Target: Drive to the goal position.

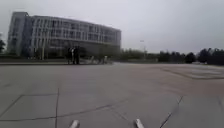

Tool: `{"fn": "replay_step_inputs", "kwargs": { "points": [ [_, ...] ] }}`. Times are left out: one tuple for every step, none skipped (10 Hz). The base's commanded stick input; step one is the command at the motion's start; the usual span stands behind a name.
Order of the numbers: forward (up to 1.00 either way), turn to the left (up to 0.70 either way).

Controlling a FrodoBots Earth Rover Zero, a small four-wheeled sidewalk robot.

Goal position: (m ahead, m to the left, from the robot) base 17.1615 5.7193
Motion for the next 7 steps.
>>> {"fn": "replay_step_inputs", "kwargs": {
  "points": [
    [1.00, -0.08],
    [1.00, -0.35],
    [1.00, -0.38],
    [1.00, -0.38],
    [1.00, -0.38],
    [1.00, -0.38],
    [1.00, -0.38]
  ]
}}
